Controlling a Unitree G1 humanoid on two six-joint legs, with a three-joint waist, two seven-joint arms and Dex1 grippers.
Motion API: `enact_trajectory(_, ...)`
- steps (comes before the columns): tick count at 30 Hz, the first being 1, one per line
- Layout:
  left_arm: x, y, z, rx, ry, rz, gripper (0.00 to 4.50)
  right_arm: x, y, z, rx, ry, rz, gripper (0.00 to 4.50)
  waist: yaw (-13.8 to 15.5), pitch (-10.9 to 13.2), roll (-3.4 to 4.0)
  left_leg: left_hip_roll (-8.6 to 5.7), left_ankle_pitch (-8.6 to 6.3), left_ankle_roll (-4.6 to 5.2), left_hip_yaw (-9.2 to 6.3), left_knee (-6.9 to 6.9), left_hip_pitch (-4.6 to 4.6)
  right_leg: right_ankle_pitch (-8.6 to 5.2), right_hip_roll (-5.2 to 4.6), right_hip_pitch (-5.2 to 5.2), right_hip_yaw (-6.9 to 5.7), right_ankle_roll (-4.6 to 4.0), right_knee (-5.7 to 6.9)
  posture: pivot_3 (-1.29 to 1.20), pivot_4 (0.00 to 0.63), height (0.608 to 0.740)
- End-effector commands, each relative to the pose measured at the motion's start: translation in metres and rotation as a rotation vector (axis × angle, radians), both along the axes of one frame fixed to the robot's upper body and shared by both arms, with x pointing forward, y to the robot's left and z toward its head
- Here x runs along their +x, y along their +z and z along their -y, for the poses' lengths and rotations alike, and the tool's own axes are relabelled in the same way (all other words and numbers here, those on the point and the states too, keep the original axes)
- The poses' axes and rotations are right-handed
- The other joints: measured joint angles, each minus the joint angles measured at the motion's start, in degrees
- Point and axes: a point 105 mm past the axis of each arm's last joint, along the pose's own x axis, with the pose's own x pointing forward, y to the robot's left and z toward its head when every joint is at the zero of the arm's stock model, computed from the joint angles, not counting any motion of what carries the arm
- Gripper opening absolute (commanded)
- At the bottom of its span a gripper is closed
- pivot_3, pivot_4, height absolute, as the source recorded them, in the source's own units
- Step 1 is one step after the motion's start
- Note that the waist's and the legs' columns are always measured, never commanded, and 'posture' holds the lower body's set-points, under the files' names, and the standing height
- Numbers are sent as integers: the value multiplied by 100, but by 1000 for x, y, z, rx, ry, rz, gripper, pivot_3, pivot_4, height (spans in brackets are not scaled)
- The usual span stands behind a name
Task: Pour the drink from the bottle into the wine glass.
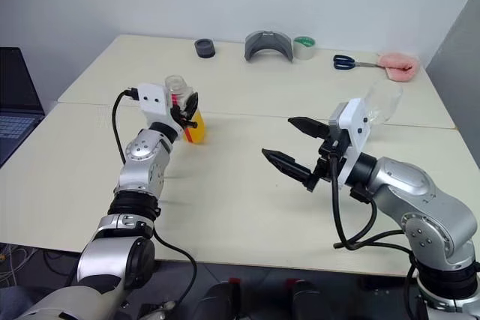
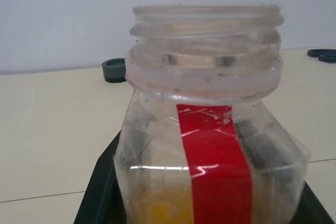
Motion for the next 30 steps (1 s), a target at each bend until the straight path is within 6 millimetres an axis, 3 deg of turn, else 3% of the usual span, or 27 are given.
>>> enact_trajectory(1,-1,25,0,3,-9,91,2415,-6,9,-5,17,18,26,4500,0,0,0,0,0,0,0,0,0,0,0,0,0,0,0,0,150,740)
enact_trajectory(8,-3,23,0,2,-11,84,4486,-5,10,-6,22,13,18,4500,-1,0,0,0,0,0,-1,6,0,0,0,0,-1,0,7,0,150,740)
enact_trajectory(13,-10,19,-3,1,10,70,4486,-4,8,-5,22,7,5,4500,-4,0,0,1,0,0,-1,10,0,0,0,0,0,0,11,0,150,740)
enact_trajectory(23,-52,4,-10,-30,88,19,4486,-7,-2,1,62,-37,-61,4500,-13,-1,-2,12,0,0,-5,34,2,0,-2,3,4,0,35,0,150,740)
enact_trajectory(27,-76,-8,-11,-47,92,-43,4486,-14,-19,9,63,-90,-118,4500,-13,-3,-3,12,-1,0,-5,38,3,-1,0,4,5,0,38,0,150,740)
enact_trajectory(30,-91,-15,6,-44,-12,-104,4486,-2,-37,29,56,-268,-156,4500,-13,-4,-4,11,0,0,-5,39,3,-1,0,4,4,1,39,0,150,740)
